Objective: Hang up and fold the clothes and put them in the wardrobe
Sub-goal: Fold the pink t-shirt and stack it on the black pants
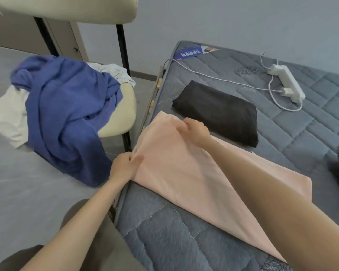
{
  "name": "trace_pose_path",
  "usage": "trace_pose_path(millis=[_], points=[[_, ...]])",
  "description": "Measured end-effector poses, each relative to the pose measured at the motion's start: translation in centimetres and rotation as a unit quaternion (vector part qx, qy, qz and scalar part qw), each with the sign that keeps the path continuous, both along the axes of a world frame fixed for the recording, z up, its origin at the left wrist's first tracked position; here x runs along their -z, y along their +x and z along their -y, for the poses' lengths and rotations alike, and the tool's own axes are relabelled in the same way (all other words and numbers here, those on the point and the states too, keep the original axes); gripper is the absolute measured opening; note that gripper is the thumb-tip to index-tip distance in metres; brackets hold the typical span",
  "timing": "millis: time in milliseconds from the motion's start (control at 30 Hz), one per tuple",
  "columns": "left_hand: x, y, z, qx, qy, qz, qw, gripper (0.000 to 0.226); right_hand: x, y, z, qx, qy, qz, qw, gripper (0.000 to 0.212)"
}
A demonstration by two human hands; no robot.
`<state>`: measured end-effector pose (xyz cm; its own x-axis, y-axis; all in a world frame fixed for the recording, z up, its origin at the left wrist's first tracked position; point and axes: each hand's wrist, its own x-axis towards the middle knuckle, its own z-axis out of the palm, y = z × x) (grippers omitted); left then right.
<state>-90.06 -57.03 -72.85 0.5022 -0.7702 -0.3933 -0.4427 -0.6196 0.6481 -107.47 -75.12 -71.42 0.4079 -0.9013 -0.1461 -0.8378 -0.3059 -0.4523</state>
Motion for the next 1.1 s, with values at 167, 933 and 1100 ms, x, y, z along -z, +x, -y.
trace_pose_path(millis=[167,933,1100], points=[[-1.1,-2.1,-2.4,-0.1,-0.011,0.079,0.992,0.063,-0.7,-2.9,0.7,0.043,0.033,-0.072,0.996,0.037],[-1.8,-9.6,-5.9,-0.259,0.035,-0.627,0.734,0.045,-1.4,-5.4,0.3,0.074,0.159,-0.009,0.984,0.041],[-1.9,-10.7,-4.6,-0.321,-0.023,-0.626,0.71,0.042,-2.2,-5.5,0.9,0.057,0.19,-0.008,0.98,0.037]])
